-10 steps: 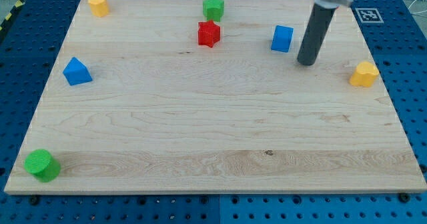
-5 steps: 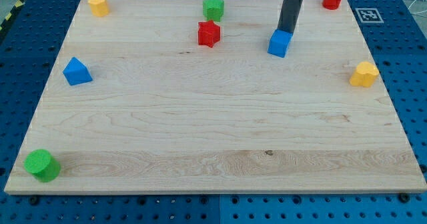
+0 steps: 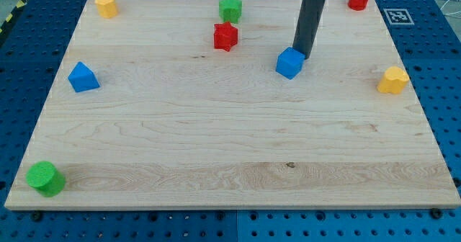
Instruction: Move blue cube towards the center
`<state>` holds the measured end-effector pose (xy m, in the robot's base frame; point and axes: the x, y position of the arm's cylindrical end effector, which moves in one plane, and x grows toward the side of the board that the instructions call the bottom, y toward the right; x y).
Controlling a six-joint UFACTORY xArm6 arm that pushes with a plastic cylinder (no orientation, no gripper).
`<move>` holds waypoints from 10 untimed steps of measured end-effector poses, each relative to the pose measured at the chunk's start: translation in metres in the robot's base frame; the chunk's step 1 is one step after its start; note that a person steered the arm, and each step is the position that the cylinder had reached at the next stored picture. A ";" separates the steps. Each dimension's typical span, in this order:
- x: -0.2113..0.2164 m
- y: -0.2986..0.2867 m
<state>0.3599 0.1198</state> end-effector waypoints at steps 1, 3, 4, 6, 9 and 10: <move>-0.012 -0.017; 0.003 -0.053; 0.033 -0.039; -0.031 -0.020; 0.049 0.010; 0.090 -0.011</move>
